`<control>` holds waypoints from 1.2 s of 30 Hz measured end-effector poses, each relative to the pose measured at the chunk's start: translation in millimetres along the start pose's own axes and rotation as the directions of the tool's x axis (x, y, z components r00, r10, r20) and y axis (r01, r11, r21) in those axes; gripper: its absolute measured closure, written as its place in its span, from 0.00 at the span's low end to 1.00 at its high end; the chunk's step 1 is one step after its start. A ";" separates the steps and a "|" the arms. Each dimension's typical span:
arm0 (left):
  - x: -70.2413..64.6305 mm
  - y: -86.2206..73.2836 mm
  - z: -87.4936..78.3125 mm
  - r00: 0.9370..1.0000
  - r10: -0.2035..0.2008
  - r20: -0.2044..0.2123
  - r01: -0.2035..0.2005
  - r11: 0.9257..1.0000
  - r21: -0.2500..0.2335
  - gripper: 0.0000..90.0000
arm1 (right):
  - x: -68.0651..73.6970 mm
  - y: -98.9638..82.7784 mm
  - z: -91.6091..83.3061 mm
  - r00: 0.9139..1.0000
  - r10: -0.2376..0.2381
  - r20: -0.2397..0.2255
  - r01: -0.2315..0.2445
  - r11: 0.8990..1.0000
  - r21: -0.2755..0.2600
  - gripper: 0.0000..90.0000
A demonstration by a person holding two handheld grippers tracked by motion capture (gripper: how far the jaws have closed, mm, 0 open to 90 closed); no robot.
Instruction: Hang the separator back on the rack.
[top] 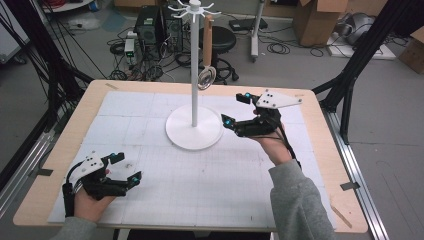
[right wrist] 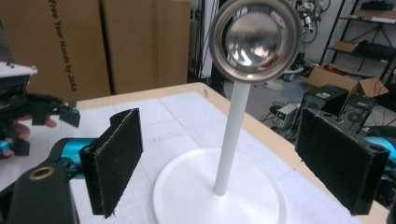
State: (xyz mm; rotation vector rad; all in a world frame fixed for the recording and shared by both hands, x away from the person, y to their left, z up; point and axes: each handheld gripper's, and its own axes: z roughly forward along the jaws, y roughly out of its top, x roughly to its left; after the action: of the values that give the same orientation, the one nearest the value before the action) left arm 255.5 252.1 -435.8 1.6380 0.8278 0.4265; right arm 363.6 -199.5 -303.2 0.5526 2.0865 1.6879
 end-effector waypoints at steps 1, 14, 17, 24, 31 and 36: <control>0.2 0.1 0.1 1.000 -0.003 0.000 0.003 1.000 -0.002 0.02 | 0.2 -1.9 -1.1 1.000 0.001 -0.001 -0.001 1.000 0.001 0.14; -1.6 1.0 -0.6 1.000 -0.001 0.004 0.001 1.000 -0.013 0.02 | -3.5 -35.9 -20.7 0.998 0.056 0.033 -0.057 0.998 0.012 0.11; -1.8 1.1 -0.6 1.000 0.006 0.007 -0.006 1.000 -0.007 0.02 | -4.1 -44.1 -25.8 0.997 0.066 0.035 -0.066 0.998 0.006 0.11; -2.6 1.6 -0.7 1.000 0.003 0.013 -0.003 1.000 -0.016 0.02 | -5.4 -59.9 -39.8 0.995 0.080 0.061 -0.082 0.996 0.026 0.11; -3.0 2.5 0.1 1.000 0.008 0.016 -0.008 1.000 -0.020 0.02 | -4.4 -74.0 -51.6 0.988 0.089 0.128 -0.093 0.995 0.032 0.02; -3.0 3.2 0.9 1.000 0.008 0.018 -0.008 1.000 -0.025 0.02 | -3.3 -87.2 -58.1 0.988 0.091 0.125 -0.098 0.994 0.057 0.02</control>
State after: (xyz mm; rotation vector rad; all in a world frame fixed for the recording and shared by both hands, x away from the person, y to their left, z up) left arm 255.0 249.2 -432.4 1.6208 0.7997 0.4254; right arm 330.5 -265.9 -377.2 0.7664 2.0603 1.6005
